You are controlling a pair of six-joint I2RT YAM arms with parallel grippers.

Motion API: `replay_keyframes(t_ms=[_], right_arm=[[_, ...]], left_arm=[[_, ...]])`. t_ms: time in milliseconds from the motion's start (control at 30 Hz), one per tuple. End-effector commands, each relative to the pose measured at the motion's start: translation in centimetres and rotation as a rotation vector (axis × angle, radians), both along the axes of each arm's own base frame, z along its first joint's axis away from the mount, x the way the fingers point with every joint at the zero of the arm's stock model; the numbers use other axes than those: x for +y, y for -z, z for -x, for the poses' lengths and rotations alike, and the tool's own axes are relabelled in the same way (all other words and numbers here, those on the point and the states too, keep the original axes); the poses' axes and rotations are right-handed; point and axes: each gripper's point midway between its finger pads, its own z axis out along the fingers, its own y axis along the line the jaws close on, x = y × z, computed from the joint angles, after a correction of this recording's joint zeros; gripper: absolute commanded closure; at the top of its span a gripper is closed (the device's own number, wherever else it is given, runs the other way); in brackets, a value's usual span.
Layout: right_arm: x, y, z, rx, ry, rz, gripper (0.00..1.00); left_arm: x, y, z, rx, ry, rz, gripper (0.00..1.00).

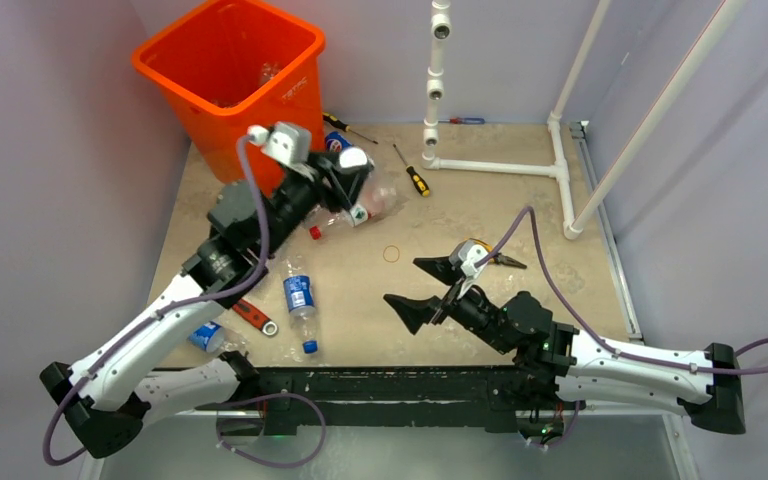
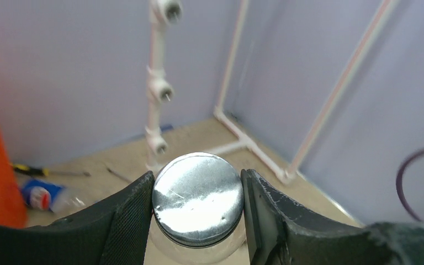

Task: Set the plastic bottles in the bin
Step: Pick up the plastic bottle from the corner of the board, then place the plastic bottle in the trash bin.

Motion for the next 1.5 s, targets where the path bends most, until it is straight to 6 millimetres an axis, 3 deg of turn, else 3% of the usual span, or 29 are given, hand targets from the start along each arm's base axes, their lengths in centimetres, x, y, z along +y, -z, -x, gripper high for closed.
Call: replay_keyframes(t_ms=[0, 167, 233, 300, 433, 533, 600, 667, 867, 900, 967, 1000, 1167, 1267, 1367, 1433, 1467], right_arm=[[0.3, -2.6, 0.7, -0.024, -0.042, -0.097, 0.01], [0.6, -2.4, 1.0, -0.009, -0.065, -0.110, 0.01], [0.8, -2.2, 1.5, -0.002, -0.091, -0.095, 0.01], [0.8, -2.0, 1.6, 0.017, -0.097, -0.082, 0.01], [0.3, -1.5, 2.0, 0.028, -0.112, -0.086, 0.01], [0.0, -1.3, 2.2, 0.028, -0.117, -0.083, 0.01], [-0.1, -1.2, 2.2, 0.030, -0.111, -0.078, 0.01], [-0.4, -1.1, 2.1, 0.031, -0.102, -0.077, 0.01], [-0.5, -0.8, 1.9, 0.032, -0.094, -0.075, 0.01], [-0.5, -0.9, 1.9, 0.032, -0.093, -0.076, 0.01], [-0.6, -1.0, 1.9, 0.033, -0.090, -0.077, 0.01], [-0.6, -1.1, 1.9, 0.033, -0.088, -0.079, 0.01], [-0.9, -1.1, 1.3, 0.052, -0.051, -0.088, 0.01], [-1.0, -0.7, 0.3, 0.118, 0.012, -0.090, 0.01], [-1.2, -0.5, -0.4, 0.178, 0.064, -0.114, 0.01], [-1.2, -0.7, -0.6, 0.182, 0.070, -0.130, 0.01], [-1.2, -0.6, -0.7, 0.191, 0.080, -0.139, 0.01]], left_arm=[[5.9, -13.0, -2.3, -0.258, -0.335, 0.086, 1.00], [11.5, -20.3, -7.5, -0.387, -0.821, -0.009, 1.00], [13.7, -22.3, -11.1, -0.388, -0.940, -0.007, 1.00], [16.9, -23.1, -14.2, -0.378, -1.004, 0.033, 1.00], [21.0, -22.2, -15.9, -0.475, -1.194, 0.048, 1.00], [22.4, -19.7, -19.7, -0.423, -1.236, 0.006, 1.00], [22.5, -17.0, -21.8, -0.377, -1.249, -0.051, 1.00], [21.9, -15.5, -22.4, -0.397, -1.228, -0.054, 1.00], [19.8, -12.3, -25.9, -0.297, -1.128, -0.120, 0.97], [20.2, -12.1, -25.9, -0.274, -1.154, -0.118, 0.78], [21.1, -12.5, -25.3, -0.258, -1.205, -0.085, 0.27], [21.4, -13.0, -24.8, -0.265, -1.214, -0.072, 0.18], [21.6, -17.3, -20.6, -0.311, -1.143, 0.067, 0.09], [20.6, -18.5, -17.7, -0.296, -1.021, 0.137, 0.06], [19.1, -17.7, -14.9, -0.238, -0.893, 0.175, 0.06], [17.9, -15.8, -13.2, -0.171, -0.812, 0.173, 0.06], [17.0, -13.8, -12.6, -0.105, -0.767, 0.145, 0.06]])
